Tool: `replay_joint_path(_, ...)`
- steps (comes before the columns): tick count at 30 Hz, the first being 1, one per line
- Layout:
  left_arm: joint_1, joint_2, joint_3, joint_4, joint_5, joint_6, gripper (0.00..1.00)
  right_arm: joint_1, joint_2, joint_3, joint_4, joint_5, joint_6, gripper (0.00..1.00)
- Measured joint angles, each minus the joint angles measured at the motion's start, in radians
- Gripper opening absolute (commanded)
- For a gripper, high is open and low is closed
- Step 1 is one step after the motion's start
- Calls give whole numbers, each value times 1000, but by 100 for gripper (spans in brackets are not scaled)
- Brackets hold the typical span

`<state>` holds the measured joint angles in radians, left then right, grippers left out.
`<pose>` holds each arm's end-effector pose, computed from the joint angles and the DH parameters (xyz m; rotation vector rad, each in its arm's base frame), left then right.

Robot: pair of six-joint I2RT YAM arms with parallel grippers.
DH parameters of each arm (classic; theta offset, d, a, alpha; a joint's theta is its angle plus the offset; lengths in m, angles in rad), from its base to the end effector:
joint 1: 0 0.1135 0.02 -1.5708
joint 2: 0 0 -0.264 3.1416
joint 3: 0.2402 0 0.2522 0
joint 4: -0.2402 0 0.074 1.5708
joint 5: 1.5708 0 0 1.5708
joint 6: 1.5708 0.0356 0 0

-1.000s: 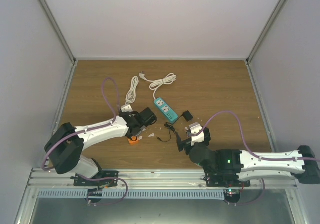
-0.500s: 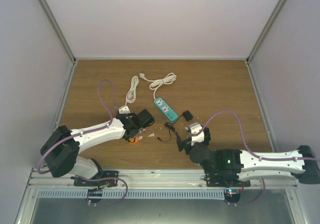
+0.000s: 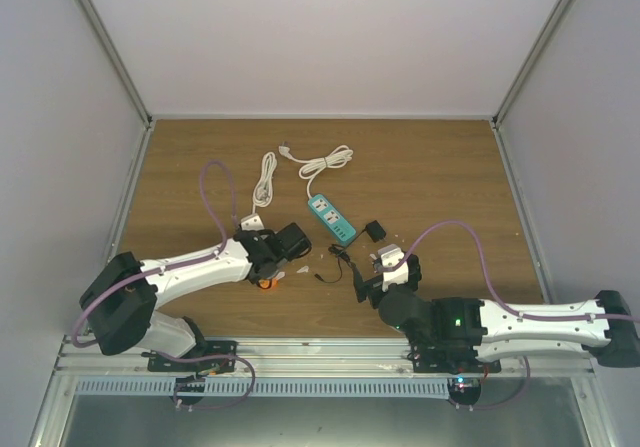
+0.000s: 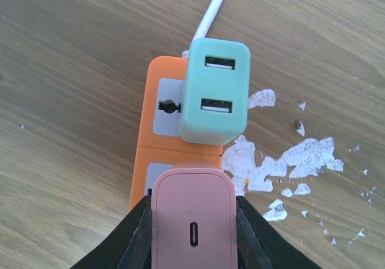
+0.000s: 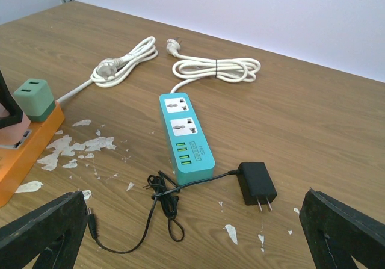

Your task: Insert the plug

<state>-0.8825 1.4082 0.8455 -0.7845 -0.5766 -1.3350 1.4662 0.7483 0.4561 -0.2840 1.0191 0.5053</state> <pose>0.1671 -0.1726 0.1928 -0.6492 2.4450 0.0802 0.0464 0.1521 0.2295 -0.3454 1.8361 0.2574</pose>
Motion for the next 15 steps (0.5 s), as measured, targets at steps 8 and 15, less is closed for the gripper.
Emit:
replay_joint_path(8,-16,14,-3,-18,19,-18,0,0,0,0,0,0,0,100)
replay_joint_path(15,-20,53,0,-16,13,-24,0,0,0,0,0,0,0,100)
